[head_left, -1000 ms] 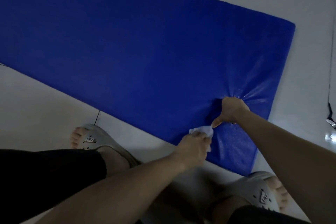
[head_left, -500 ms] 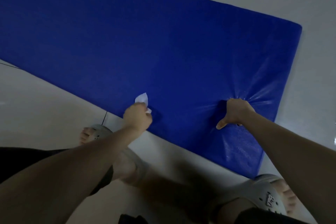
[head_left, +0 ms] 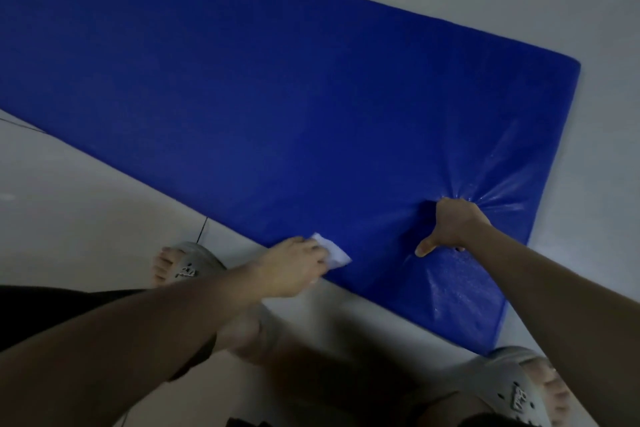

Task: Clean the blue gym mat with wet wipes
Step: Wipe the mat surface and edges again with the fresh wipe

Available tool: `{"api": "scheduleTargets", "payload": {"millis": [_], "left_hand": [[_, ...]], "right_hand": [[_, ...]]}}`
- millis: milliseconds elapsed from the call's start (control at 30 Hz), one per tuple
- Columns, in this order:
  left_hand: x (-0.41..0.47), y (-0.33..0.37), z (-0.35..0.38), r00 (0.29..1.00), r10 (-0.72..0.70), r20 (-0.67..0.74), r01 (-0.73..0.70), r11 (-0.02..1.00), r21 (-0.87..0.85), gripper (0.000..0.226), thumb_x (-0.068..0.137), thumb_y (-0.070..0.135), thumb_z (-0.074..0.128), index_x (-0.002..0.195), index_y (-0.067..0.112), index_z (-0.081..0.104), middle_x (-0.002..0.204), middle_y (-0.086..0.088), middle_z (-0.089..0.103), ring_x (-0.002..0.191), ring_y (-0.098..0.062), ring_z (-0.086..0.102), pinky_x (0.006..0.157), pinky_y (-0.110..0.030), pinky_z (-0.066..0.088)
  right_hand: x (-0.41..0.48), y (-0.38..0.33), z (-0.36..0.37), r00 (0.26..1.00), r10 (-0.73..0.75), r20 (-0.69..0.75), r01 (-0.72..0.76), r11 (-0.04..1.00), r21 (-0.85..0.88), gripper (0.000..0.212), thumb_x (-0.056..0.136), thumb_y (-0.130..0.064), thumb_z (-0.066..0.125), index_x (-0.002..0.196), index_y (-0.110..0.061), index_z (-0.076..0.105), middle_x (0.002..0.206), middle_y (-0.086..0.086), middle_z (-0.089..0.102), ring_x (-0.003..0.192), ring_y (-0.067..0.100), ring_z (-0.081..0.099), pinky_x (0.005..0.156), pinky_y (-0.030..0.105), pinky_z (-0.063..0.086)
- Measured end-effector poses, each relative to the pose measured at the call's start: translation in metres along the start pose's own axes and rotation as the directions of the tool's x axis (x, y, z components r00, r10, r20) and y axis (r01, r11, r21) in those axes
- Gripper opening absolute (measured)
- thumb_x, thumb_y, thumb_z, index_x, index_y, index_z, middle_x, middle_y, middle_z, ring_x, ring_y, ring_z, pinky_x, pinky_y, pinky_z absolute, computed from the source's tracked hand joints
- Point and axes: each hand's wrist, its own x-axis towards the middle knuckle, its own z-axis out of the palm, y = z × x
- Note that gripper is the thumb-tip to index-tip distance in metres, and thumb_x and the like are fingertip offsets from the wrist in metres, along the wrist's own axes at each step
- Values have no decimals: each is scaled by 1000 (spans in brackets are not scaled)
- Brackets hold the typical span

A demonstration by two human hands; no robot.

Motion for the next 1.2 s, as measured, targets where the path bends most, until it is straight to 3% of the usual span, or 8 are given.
{"api": "scheduleTargets", "payload": {"millis": [67, 133, 267, 433, 600, 733, 933, 1200], "left_hand": [[-16, -31, -3, 935, -345, -76, 332, 932, -144, 43, 101, 26, 54, 142, 17, 52, 139, -3, 57, 125, -21, 53, 101, -36, 48], [-23, -55, -9, 694, -706, -137, 656, 700, -282, 27, 101, 26, 55, 121, 11, 64, 114, -5, 66, 100, -23, 64, 81, -34, 54], [-12, -46, -20, 396, -915, -71, 769, 373, -519, 24, 98, 22, 57, 77, 11, 49, 80, -3, 56, 63, -10, 49, 56, -28, 37], [47, 39, -20, 705, -693, -151, 496, 634, -594, 29, 96, 19, 54, 112, -2, 64, 130, -16, 59, 116, -28, 57, 102, -33, 44], [55, 47, -17, 954, -272, -128, 232, 937, -263, 27, 99, 22, 51, 123, 13, 60, 123, -7, 56, 109, -26, 55, 85, -38, 49], [30, -25, -18, 930, -353, -101, 346, 935, -78, 39, 105, 29, 44, 141, 15, 52, 139, -10, 52, 121, -30, 52, 98, -42, 46], [12, -65, -26, 524, -828, -199, 761, 560, -326, 23, 100, 22, 47, 103, 4, 61, 93, -12, 59, 82, -31, 60, 66, -39, 46], [60, 52, -24, 982, -112, -153, 90, 985, -145, 20, 91, 26, 55, 104, 13, 62, 106, -6, 57, 94, -23, 55, 82, -38, 47]], "right_hand": [[2, 1, 1, 1000, 2, -4, -2, 1000, 0, 77, 48, -62, 93, 83, -17, 43, 72, 1, 61, 61, 16, 59, 73, 34, 57], [4, 2, 2, 1000, -2, 0, 2, 1000, -5, 78, 48, -63, 93, 85, -17, 42, 71, 0, 59, 63, 15, 57, 76, 35, 58], [4, 3, 4, 1000, -7, 20, 7, 1000, -5, 77, 49, -63, 92, 81, -19, 38, 72, 0, 57, 63, 15, 55, 75, 34, 55], [3, 3, 5, 1000, 4, 16, -4, 1000, 3, 77, 48, -63, 93, 79, -20, 38, 73, 0, 57, 65, 15, 55, 68, 32, 51], [5, 5, 10, 1000, -13, -21, 13, 1000, 3, 83, 45, -67, 91, 90, -16, 43, 81, -4, 51, 80, 19, 54, 70, 31, 47], [8, 5, 10, 999, -24, -23, 24, 1000, 14, 89, 44, -69, 90, 97, -17, 42, 85, -4, 46, 87, 20, 51, 75, 32, 49], [9, 5, 11, 1000, -15, -18, 16, 1000, 24, 88, 46, -68, 90, 98, -18, 40, 80, -6, 42, 85, 19, 51, 73, 30, 48], [7, 4, 10, 1000, -13, -22, 14, 999, 41, 88, 46, -66, 91, 98, -18, 40, 81, -5, 42, 87, 20, 51, 74, 31, 48]]}}
